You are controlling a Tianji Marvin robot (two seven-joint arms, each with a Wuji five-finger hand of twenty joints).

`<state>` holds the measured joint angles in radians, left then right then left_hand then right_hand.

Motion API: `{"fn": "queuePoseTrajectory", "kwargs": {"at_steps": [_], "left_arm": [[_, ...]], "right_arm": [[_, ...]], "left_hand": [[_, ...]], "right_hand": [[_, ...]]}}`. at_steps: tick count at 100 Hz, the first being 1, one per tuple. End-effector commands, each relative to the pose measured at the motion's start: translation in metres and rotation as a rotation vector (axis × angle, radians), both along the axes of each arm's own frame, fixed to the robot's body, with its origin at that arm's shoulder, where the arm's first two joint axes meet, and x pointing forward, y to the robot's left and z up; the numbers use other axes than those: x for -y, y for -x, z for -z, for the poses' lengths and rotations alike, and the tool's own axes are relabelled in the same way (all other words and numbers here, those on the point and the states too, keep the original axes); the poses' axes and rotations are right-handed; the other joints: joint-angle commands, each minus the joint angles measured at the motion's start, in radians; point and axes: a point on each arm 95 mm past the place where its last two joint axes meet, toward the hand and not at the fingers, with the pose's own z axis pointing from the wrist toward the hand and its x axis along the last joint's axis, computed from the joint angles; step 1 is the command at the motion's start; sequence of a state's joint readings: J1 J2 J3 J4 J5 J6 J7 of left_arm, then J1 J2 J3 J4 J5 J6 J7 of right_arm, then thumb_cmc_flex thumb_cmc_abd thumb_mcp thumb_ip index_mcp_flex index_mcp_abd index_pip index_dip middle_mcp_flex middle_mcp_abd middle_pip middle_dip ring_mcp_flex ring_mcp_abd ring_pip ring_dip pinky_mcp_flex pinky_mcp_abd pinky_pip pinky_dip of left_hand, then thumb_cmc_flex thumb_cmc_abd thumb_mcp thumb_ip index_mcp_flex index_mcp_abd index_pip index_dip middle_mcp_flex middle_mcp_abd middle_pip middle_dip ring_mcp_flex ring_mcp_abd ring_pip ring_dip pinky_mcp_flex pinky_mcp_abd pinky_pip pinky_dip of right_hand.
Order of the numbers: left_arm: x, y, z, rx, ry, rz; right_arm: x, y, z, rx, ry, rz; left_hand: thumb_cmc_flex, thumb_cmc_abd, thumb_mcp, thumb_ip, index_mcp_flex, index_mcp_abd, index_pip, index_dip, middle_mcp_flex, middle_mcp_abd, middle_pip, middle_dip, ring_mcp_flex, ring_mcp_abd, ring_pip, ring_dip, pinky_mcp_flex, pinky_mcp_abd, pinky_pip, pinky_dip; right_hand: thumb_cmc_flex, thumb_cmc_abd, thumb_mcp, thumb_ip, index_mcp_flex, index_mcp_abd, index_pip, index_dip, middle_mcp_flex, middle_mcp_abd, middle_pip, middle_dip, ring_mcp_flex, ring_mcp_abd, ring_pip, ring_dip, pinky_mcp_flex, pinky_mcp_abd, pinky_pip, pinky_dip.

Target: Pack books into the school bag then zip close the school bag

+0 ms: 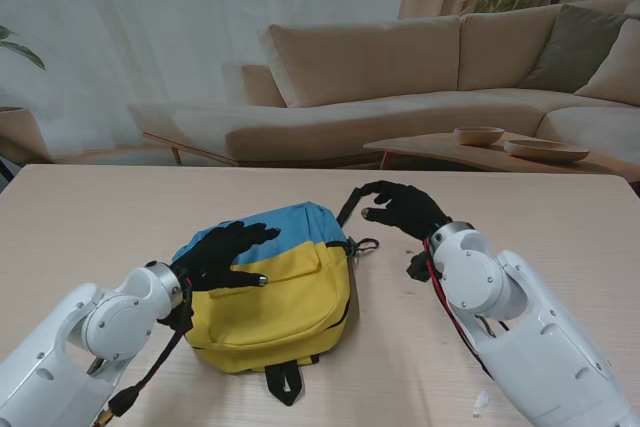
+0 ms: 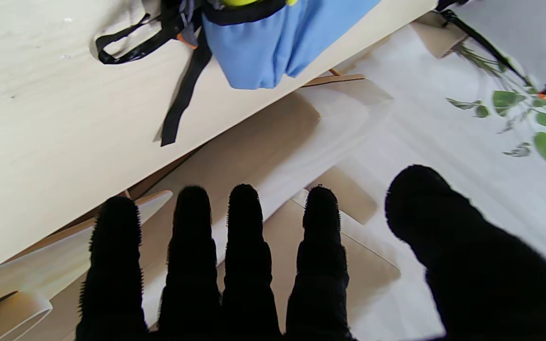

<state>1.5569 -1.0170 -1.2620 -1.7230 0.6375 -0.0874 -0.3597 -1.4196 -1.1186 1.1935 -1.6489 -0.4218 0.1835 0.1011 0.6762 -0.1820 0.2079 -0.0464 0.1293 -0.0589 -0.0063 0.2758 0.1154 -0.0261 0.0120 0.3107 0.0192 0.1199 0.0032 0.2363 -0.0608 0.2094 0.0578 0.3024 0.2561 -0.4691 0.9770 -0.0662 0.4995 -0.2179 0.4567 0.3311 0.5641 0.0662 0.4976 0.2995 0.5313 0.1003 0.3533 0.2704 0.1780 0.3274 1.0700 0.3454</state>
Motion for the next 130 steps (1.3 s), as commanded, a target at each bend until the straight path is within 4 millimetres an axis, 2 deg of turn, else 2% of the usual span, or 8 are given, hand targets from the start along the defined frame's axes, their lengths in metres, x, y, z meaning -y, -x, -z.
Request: {"fn": "queuePoseTrajectory", "kwargs": {"at_steps": [1, 27, 52, 68, 82, 109, 118, 130], "left_arm": [[0.007, 0.004, -0.002, -0.002, 0.033, -0.002], [0.021, 0.007, 0.004, 0.047, 0.255, -0.081], [0.035, 0.021, 0.01, 0.025, 0.373, -0.108], [0.043, 0.031, 0.016, -0.034, 0.419, -0.115], [0.048, 0.037, 0.02, -0.043, 0.445, -0.124], [0.053, 0.047, 0.026, -0.028, 0.463, -0.157], [0.05, 0.049, 0.027, -0.025, 0.464, -0.172], [0.047, 0.048, 0.03, -0.006, 0.485, -0.206]], "right_arm": [[-0.005, 0.016, 0.008, -0.001, -0.002, -0.029], [-0.011, 0.065, 0.012, 0.058, -0.084, -0.088], [-0.019, 0.101, 0.027, 0.074, -0.167, -0.079], [-0.024, 0.116, 0.044, 0.074, -0.206, -0.056], [-0.022, 0.123, 0.054, 0.041, -0.242, -0.065], [-0.019, 0.128, 0.061, 0.013, -0.27, -0.119], [-0.019, 0.127, 0.062, 0.011, -0.269, -0.139], [-0.019, 0.123, 0.064, 0.027, -0.248, -0.155]], "left_hand": [[0.008, 0.047, -0.044, 0.038, 0.001, 0.013, 0.002, 0.023, 0.004, -0.001, 0.011, 0.012, 0.008, 0.005, 0.012, 0.027, -0.009, 0.012, -0.023, 0.005], [0.015, 0.043, -0.054, 0.041, 0.007, -0.024, -0.01, -0.023, 0.007, 0.001, 0.03, 0.041, 0.007, 0.011, 0.028, 0.057, -0.012, 0.027, -0.013, 0.016], [0.007, 0.027, -0.013, 0.037, 0.016, -0.049, 0.037, 0.042, 0.011, 0.003, 0.044, 0.061, 0.005, 0.016, 0.03, 0.09, -0.016, 0.027, -0.01, 0.03], [0.01, 0.022, 0.003, 0.036, 0.02, -0.076, 0.085, 0.063, 0.011, 0.005, 0.042, 0.064, 0.006, 0.015, 0.027, 0.085, -0.013, 0.025, -0.017, 0.023], [0.013, 0.016, 0.01, 0.034, 0.021, -0.086, 0.1, 0.062, 0.012, -0.002, 0.043, 0.065, 0.007, 0.013, 0.028, 0.086, -0.012, 0.021, -0.016, 0.022], [-0.007, 0.008, 0.038, 0.031, 0.007, -0.097, 0.058, 0.021, 0.006, -0.02, 0.017, 0.053, 0.008, 0.002, 0.02, 0.07, -0.011, 0.012, -0.018, 0.017], [-0.02, 0.014, 0.037, 0.03, 0.007, -0.099, -0.009, -0.017, 0.005, -0.027, -0.002, -0.009, 0.008, -0.005, 0.005, 0.027, -0.007, 0.005, -0.032, -0.003], [-0.036, 0.028, 0.022, 0.029, 0.009, -0.09, -0.015, -0.055, 0.003, -0.038, -0.014, -0.068, 0.008, -0.022, -0.005, -0.017, -0.006, -0.005, -0.04, -0.023]], "right_hand": [[-0.001, 0.01, 0.022, 0.039, -0.066, -0.012, -0.019, -0.018, -0.057, -0.046, -0.022, -0.021, -0.071, -0.036, -0.034, -0.02, -0.047, -0.038, -0.048, -0.026], [0.007, 0.029, -0.001, 0.043, -0.197, -0.043, -0.037, -0.038, -0.229, -0.097, -0.029, -0.023, -0.23, -0.107, -0.092, -0.041, -0.169, -0.102, -0.145, -0.094], [-0.003, 0.041, -0.036, 0.04, -0.279, -0.057, -0.035, -0.029, -0.352, -0.126, 0.002, -0.021, -0.334, -0.154, -0.117, -0.048, -0.24, -0.143, -0.216, -0.135], [-0.021, 0.068, -0.05, 0.042, -0.334, -0.083, -0.044, -0.024, -0.375, -0.16, -0.067, -0.062, -0.381, -0.185, -0.13, -0.055, -0.265, -0.164, -0.248, -0.144], [-0.023, 0.079, -0.06, 0.044, -0.349, -0.098, -0.049, -0.027, -0.371, -0.188, -0.132, -0.09, -0.397, -0.218, -0.165, -0.084, -0.276, -0.202, -0.29, -0.161], [-0.044, 0.087, -0.087, 0.047, -0.378, -0.116, -0.118, -0.079, -0.368, -0.245, -0.23, -0.126, -0.409, -0.324, -0.305, -0.172, -0.249, -0.365, -0.524, -0.313], [-0.075, 0.11, -0.121, 0.046, -0.398, -0.119, -0.16, -0.1, -0.375, -0.256, -0.266, -0.141, -0.421, -0.324, -0.331, -0.177, -0.251, -0.361, -0.57, -0.325], [-0.094, 0.186, -0.211, 0.058, -0.369, -0.119, -0.325, -0.121, -0.37, -0.263, -0.321, -0.164, -0.427, -0.317, -0.358, -0.162, -0.25, -0.339, -0.642, -0.288]]}}
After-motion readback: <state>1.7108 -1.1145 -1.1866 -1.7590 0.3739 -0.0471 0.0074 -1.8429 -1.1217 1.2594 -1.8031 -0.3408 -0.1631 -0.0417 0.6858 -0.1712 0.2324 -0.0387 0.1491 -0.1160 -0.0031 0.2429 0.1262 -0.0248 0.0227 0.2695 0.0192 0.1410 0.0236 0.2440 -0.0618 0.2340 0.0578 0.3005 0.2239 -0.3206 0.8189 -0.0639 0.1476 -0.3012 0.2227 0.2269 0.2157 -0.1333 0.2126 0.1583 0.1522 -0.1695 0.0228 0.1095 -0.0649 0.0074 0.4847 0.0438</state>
